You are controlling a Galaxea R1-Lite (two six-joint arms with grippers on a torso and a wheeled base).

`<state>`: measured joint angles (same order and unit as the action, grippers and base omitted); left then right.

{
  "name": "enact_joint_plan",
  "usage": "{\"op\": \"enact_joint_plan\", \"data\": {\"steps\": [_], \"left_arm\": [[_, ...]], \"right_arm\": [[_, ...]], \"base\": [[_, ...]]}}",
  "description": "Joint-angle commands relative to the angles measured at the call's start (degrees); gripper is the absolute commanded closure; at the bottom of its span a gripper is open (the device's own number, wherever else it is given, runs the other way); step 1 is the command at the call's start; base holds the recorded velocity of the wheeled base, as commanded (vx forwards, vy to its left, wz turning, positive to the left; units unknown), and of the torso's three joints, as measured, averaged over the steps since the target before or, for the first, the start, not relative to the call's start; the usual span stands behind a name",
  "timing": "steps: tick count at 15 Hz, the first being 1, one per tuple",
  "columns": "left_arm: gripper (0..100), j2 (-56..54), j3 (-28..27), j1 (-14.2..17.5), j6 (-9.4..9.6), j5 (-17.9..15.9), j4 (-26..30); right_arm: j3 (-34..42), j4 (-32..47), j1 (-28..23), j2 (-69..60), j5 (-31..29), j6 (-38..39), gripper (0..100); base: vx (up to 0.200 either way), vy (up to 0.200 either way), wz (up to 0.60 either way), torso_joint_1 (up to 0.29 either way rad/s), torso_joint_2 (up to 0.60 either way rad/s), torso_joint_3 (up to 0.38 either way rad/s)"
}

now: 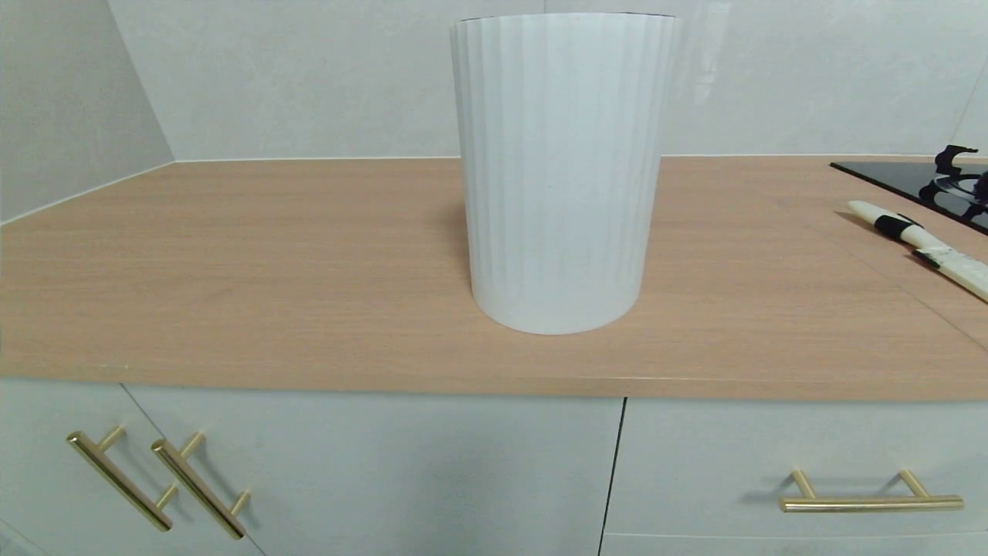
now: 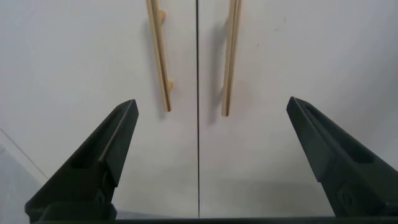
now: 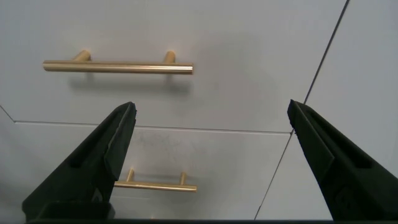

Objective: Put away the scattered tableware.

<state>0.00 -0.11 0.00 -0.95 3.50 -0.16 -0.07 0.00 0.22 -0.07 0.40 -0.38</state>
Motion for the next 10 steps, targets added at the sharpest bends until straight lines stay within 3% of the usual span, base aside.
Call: {"op": "enact_joint_plan", "data": {"steps": [1, 4, 10], "left_arm": [[0, 0.0, -0.07, 0.0, -0.02, 0.02, -0.02], [0, 0.0, -0.07, 0.0, -0.02, 0.02, -0.02], [0, 0.0, -0.07, 0.0, -0.02, 0.02, -0.02]], "right_arm": [[-0.01, 0.0, 0.04, 0.07, -0.05, 0.2, 0], [-0.01, 0.0, 0.04, 0.07, -0.14, 0.2, 0], [-0.01, 0.0, 0.04, 0.07, -1.02, 0.55, 0]], "base": [[0.0, 0.0, 0.0, 0.0, 0.0, 0.0], [0.0, 0.0, 0.0, 0.025, -0.17, -0.203], [0.0, 0.0, 0.0, 0.098, -0.45, -0.332]]}}
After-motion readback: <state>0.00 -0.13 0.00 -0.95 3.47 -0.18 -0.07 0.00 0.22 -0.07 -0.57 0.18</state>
